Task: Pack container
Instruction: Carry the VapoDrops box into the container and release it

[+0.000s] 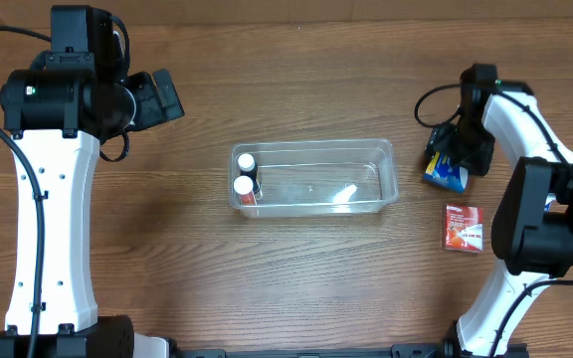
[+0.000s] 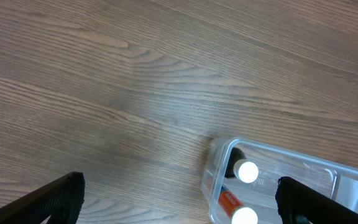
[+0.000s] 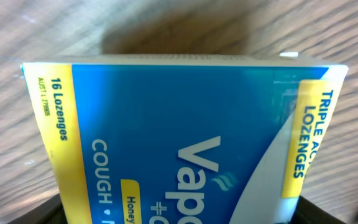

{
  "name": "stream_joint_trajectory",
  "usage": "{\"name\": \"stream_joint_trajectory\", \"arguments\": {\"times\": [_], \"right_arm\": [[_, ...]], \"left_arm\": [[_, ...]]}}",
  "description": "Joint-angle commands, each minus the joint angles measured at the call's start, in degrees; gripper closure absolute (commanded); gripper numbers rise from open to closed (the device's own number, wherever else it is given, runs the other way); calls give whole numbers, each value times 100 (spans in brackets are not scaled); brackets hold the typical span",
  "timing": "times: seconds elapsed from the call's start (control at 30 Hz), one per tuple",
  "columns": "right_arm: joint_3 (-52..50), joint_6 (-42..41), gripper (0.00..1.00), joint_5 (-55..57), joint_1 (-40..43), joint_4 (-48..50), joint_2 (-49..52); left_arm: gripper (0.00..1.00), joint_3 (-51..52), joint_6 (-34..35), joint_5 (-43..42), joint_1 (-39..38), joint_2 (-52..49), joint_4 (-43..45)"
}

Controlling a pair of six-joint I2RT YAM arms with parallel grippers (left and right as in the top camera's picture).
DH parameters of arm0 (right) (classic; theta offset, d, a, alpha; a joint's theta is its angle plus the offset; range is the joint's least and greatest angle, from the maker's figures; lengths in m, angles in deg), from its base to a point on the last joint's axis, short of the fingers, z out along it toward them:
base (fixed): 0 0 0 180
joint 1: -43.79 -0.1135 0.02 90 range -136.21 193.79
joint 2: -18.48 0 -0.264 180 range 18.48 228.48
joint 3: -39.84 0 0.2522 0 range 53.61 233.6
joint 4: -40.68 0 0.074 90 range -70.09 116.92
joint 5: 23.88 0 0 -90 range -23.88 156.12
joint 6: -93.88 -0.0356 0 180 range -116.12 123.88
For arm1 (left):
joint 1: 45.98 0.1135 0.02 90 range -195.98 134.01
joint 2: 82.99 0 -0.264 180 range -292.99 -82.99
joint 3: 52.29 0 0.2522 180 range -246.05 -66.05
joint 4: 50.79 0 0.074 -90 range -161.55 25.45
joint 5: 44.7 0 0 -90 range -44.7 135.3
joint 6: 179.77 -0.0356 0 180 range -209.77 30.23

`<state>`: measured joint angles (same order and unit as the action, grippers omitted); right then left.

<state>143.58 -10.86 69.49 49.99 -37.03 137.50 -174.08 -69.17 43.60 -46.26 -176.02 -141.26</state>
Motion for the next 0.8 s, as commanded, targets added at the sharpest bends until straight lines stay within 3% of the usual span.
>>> {"name": "stream_joint_trajectory", "arguments": {"times": [0.0, 0.13, 0.37, 0.57, 0.77], "right_arm": [[584, 13, 27, -136, -92, -271, -721], [796, 258, 27, -562, -352, -695, -1517], [793, 546, 27, -501, -1576, -885, -2857], [658, 538, 26, -345, -2492, -1014, -2918], [-144, 474, 26, -348, -2682, -505, -2889]], "left_arm": [[0, 31, -94, -72, 26, -46, 26], [0, 31, -136, -70, 26, -46, 26], [0, 31, -133, -70, 26, -46, 26], [0, 31, -133, -70, 26, -46, 26], [0, 31, -133, -70, 26, -46, 46]]}}
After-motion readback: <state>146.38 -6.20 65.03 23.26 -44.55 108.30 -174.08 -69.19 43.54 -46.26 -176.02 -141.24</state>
